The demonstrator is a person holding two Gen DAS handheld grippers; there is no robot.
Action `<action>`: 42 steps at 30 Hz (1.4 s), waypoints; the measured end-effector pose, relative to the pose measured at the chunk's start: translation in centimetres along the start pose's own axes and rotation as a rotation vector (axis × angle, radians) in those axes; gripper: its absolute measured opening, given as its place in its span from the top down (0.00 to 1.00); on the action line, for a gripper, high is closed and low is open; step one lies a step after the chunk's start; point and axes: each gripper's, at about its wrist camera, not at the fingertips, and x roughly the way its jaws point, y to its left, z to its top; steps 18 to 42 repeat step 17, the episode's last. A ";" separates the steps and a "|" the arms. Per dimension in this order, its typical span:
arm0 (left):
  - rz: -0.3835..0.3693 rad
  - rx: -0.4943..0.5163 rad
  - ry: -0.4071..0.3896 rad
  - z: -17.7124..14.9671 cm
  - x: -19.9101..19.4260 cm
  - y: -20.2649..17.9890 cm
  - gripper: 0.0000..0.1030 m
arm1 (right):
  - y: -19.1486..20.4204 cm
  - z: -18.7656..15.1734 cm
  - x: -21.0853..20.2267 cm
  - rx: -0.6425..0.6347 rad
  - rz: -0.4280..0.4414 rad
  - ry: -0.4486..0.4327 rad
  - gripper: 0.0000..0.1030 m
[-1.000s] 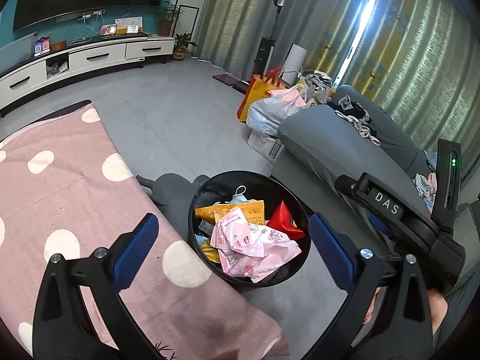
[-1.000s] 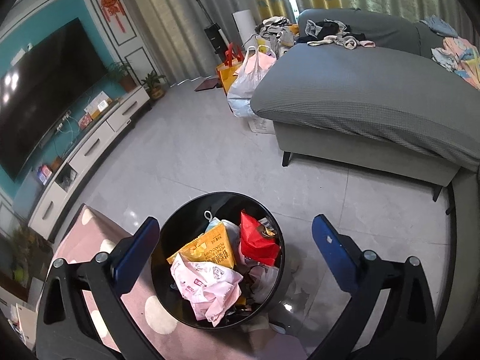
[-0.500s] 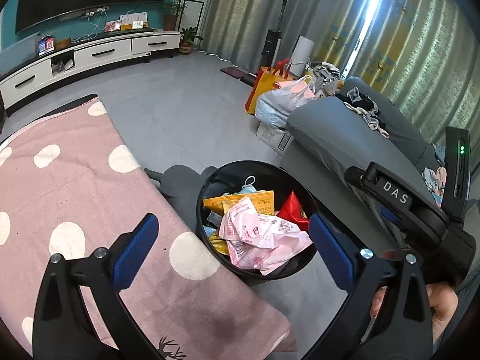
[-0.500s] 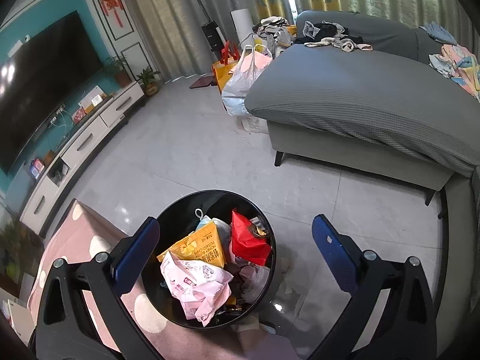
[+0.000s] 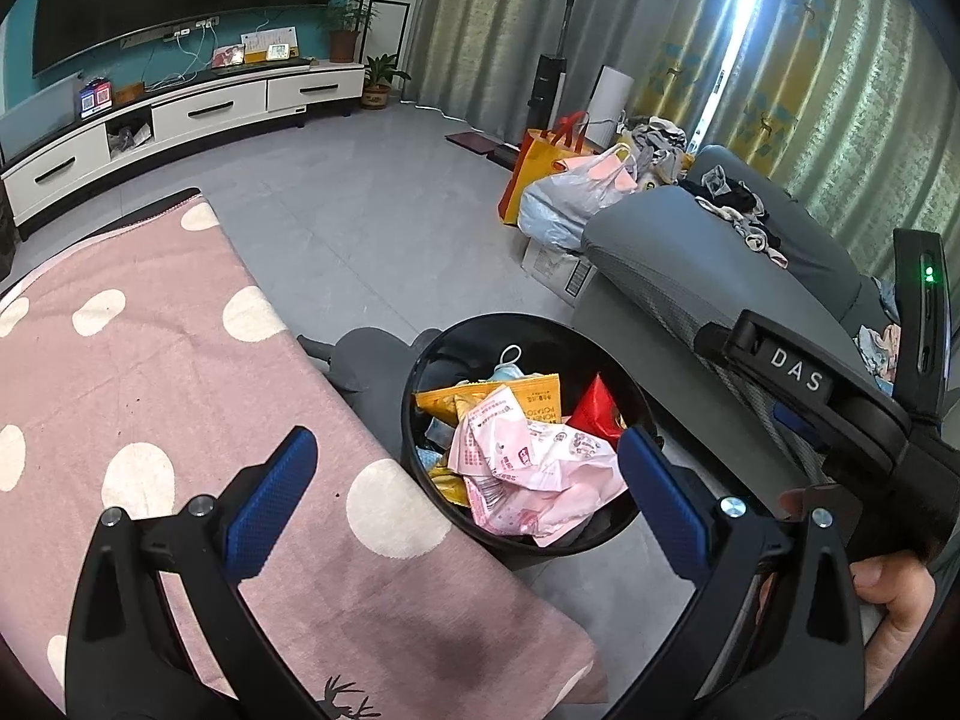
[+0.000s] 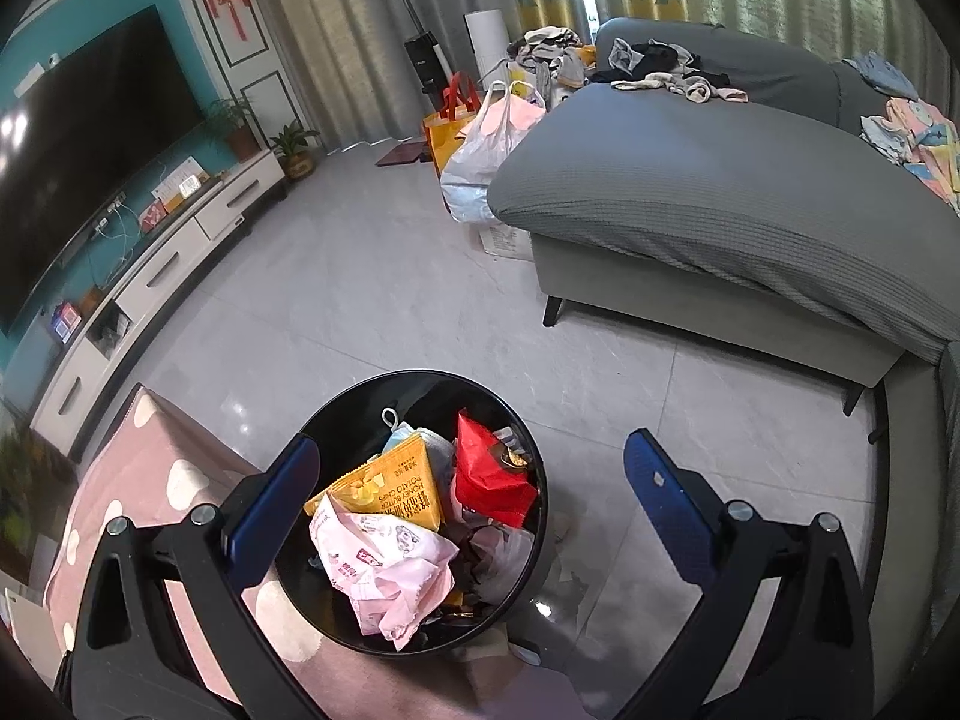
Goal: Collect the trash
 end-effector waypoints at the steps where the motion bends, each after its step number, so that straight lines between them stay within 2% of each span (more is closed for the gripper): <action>1: 0.001 0.000 0.000 0.0 0.0 0.0 0.03 | 0.0 0.0 0.0 -0.001 0.003 -0.001 0.03; 11: 0.022 -0.001 -0.004 -0.2 -0.1 0.2 0.03 | 0.0 -0.1 0.0 -0.004 -0.011 -0.004 0.03; 17: -0.002 -0.017 -0.009 -0.2 -0.4 0.4 0.03 | 0.1 0.0 -0.1 -0.008 -0.014 -0.004 0.03; 42: -0.002 -0.017 -0.009 -0.2 -0.4 0.4 0.03 | 0.1 0.0 -0.1 -0.008 -0.014 -0.004 0.03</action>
